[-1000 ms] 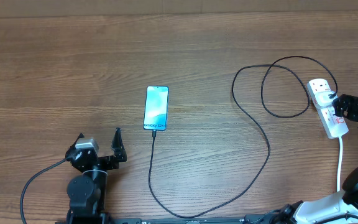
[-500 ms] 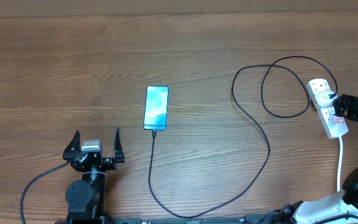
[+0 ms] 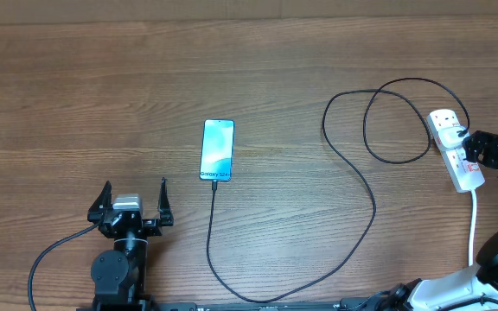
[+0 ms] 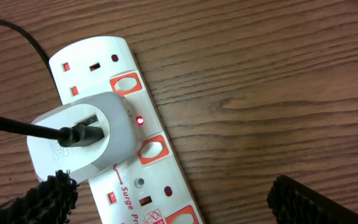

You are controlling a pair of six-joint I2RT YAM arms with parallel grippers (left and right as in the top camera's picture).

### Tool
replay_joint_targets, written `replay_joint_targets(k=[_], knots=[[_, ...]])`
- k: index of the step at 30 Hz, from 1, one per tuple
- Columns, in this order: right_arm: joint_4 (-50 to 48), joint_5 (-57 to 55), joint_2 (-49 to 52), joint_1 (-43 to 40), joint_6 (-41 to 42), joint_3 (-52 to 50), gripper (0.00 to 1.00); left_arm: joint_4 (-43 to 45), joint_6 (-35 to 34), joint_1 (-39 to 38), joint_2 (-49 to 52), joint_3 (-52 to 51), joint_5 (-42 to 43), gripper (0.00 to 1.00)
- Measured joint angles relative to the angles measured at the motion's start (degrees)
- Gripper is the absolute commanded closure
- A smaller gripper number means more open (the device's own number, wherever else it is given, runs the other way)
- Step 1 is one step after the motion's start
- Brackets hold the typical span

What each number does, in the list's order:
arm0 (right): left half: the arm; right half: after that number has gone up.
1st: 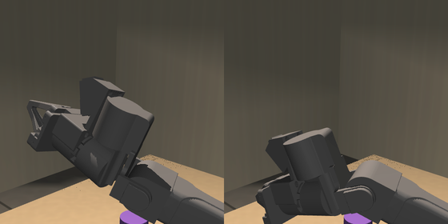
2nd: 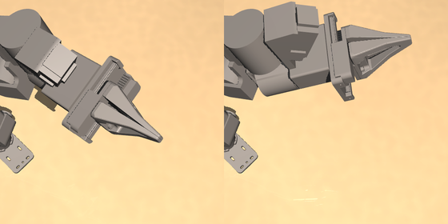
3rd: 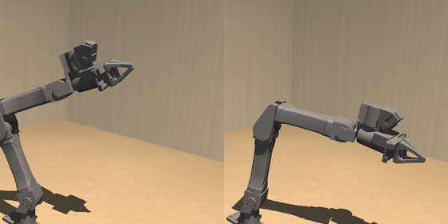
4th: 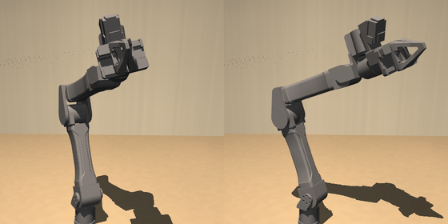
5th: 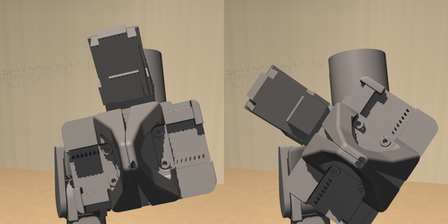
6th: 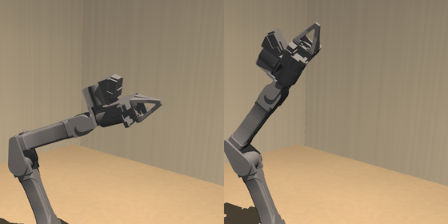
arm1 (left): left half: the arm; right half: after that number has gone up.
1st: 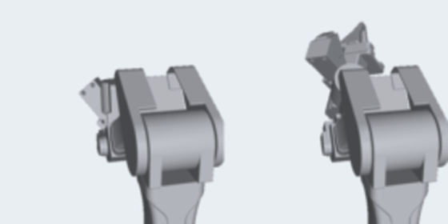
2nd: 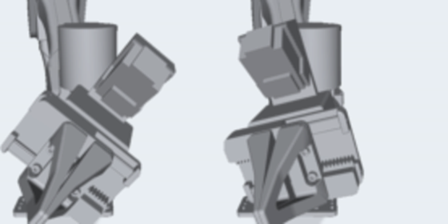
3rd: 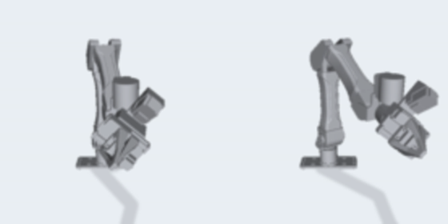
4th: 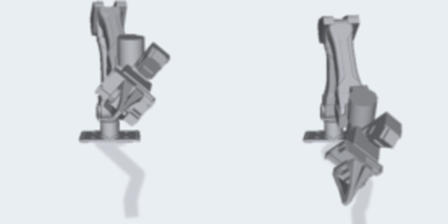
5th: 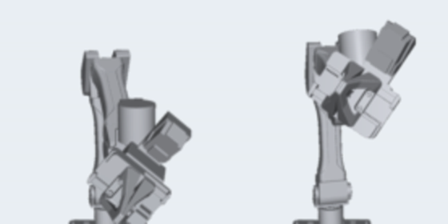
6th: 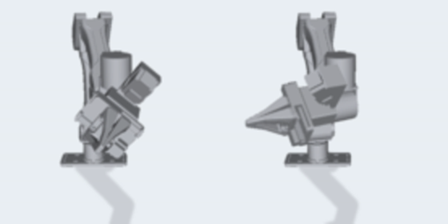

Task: Plug charger to phone and switch on socket

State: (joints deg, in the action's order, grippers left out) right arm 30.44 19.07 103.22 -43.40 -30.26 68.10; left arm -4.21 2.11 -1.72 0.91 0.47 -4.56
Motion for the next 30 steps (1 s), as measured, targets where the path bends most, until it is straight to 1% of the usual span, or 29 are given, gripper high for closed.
replay_joint_targets(k=[25, 30], knots=[[0.00, 0.02, 0.00, 0.42, 0.02, 0.00, 0.00, 0.00, 0.00, 0.00, 0.00, 0.00, 0.02, 0.00], [0.09, 0.00, -1.75, -0.57, -0.02, 0.00, 0.00, 0.00, 0.00, 0.00, 0.00, 0.00, 0.00, 0.00]])
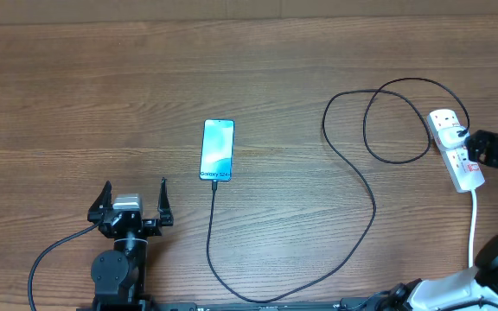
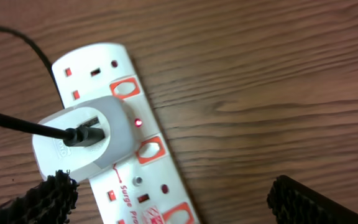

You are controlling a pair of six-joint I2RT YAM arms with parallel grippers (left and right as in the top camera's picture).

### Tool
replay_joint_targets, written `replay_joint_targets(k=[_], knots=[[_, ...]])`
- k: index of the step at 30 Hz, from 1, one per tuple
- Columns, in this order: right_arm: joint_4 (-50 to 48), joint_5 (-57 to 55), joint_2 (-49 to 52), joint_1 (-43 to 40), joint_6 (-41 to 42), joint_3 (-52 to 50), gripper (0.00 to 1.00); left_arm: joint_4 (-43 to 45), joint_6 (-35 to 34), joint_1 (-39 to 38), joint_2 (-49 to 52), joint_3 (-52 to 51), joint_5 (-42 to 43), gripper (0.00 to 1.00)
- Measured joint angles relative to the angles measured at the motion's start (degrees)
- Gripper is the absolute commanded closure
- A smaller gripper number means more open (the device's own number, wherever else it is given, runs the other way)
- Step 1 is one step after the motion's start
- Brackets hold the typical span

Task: Plug charger to phone and switch on socket

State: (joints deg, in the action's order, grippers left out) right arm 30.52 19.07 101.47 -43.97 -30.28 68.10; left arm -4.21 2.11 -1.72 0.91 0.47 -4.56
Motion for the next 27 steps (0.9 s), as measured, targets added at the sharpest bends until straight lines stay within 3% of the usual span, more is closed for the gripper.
replay_joint_targets(k=[8, 14, 22, 27], knots=[[-0.04, -0.02, -11.74, -2.75, 0.02, 0.00, 0.00, 0.02, 0.00, 0.00, 0.00, 0.00, 0.02, 0.00], [-0.09, -0.02, -19.54, -0.04, 0.00, 0.00, 0.00, 0.02, 0.00, 0.00, 0.00, 0.00, 0.00, 0.00], [-0.07, -0.04, -29.51, 11.78, 0.00, 0.00, 0.00, 0.04, 0.00, 0.00, 0.00, 0.00, 0.00, 0.00], [-0.11, 0.02, -37.79, 24.72, -0.02, 0.00, 0.00, 0.04, 0.02, 0.00, 0.00, 0.00, 0.02, 0.00]])
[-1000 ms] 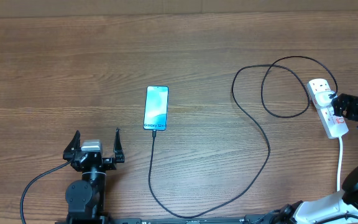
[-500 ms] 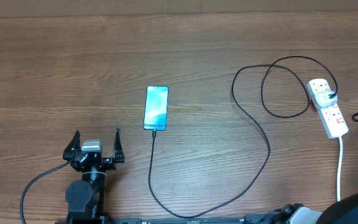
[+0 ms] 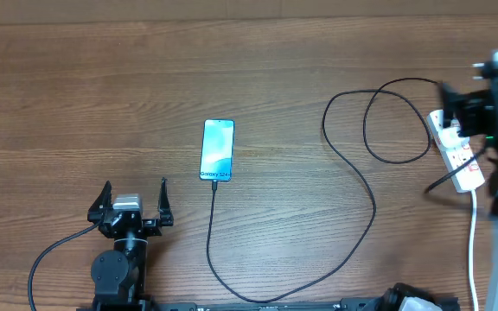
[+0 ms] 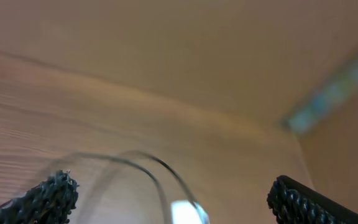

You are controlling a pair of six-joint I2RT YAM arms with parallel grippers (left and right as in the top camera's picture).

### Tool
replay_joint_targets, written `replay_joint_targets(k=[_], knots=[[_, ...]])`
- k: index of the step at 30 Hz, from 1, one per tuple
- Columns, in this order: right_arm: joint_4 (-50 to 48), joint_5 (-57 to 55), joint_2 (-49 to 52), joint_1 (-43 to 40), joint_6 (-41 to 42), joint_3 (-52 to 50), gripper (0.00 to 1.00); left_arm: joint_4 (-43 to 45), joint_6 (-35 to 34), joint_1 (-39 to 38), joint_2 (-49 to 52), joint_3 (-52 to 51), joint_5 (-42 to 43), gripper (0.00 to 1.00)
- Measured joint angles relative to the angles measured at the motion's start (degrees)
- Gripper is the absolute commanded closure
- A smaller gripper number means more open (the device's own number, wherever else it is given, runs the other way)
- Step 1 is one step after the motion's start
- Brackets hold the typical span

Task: Plug charger to phone and switch on socket

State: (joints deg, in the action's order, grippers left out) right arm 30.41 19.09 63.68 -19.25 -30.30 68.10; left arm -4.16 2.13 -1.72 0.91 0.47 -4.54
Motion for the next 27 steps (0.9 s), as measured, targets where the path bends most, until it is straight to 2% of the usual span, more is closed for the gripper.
replay_joint_targets(k=[4, 7, 19, 27], knots=[[0.00, 0.37, -4.48, 10.36, -0.04, 0.00, 0.00, 0.00, 0.00, 0.00, 0.00, 0.00, -0.02, 0.00], [0.00, 0.48, -6.67, 14.12, -0.15, 0.00, 0.00, 0.00, -0.02, 0.00, 0.00, 0.00, -0.02, 0.00], [-0.20, -3.80, -9.55, 14.73, -0.17, -1.51, 0.00, 0.00, -0.02, 0.00, 0.00, 0.00, -0.02, 0.00], [-2.95, -4.98, -15.26, 14.73, -0.15, -19.43, 0.00, 0.02, -0.02, 0.00, 0.00, 0.00, -0.02, 0.00]])
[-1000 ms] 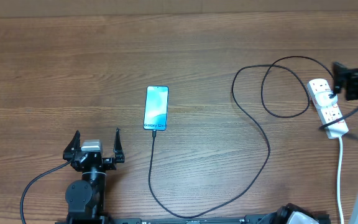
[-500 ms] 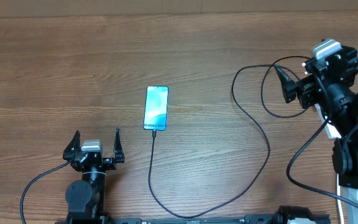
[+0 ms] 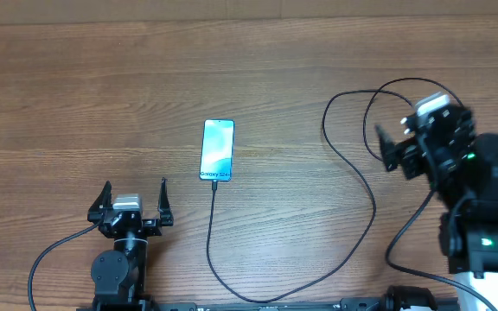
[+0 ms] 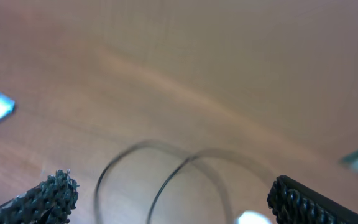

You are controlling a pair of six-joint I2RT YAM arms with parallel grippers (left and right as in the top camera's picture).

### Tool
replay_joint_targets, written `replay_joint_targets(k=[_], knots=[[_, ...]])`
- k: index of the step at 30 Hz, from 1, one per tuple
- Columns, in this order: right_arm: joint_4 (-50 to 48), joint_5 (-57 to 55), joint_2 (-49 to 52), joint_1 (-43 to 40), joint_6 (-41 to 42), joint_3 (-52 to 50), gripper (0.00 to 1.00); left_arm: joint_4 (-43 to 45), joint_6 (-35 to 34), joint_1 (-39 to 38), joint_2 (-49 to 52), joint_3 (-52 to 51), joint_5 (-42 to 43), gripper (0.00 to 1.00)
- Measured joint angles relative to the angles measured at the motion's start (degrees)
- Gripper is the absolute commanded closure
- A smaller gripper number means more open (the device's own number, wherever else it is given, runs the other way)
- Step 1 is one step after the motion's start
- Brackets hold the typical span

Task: Plug charger to phone and switch on socket

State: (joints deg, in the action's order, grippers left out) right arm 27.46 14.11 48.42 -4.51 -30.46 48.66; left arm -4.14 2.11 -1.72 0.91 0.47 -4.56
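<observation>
The phone lies face up mid-table with its screen lit, and the black charger cable is plugged into its near end. From there the cable sweeps to the front edge, then up into loops at the right. My right gripper hangs open above those loops with nothing between its fingers. The right wrist view is blurred. In the overhead view my right arm hides the power strip and the charger plug. My left gripper rests open at the front left, well away from the phone.
The wooden table carries nothing else. The cable's low bend reaches the front edge. A white blur shows at the bottom of the right wrist view; what it is cannot be told. The phone appears as a blue smear at the left.
My right arm was by the table's right edge over the strip; now it is further left and nearer, above the cable loops, covering the strip. Phone, cable and left arm are unchanged.
My open right gripper stood close over the strip, where a red light glowed beside the plugged-in charger. It then sat slightly further back. Later its camera faced across the table, and now the arm is over the cable loops. The phone stayed lit and plugged in.
</observation>
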Motion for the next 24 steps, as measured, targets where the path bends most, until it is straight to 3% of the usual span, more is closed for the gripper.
replay_joint_targets(k=[14, 19, 24], knots=[[-13.42, 11.67, -6.95, 0.02, 0.28, -23.63, 0.00, -0.02, 0.00, 0.00, 0.00, 0.00, 0.00, 0.00], [-25.86, 13.33, -9.05, 0.00, 1.88, -29.73, 0.00, 0.02, 0.00, 0.00, 0.00, 0.00, 0.00, 0.00], [-42.47, 10.05, -11.37, 0.02, 11.87, -36.74, 0.00, 0.00, 0.02, 0.00, 0.00, 0.00, 0.00, 0.00]])
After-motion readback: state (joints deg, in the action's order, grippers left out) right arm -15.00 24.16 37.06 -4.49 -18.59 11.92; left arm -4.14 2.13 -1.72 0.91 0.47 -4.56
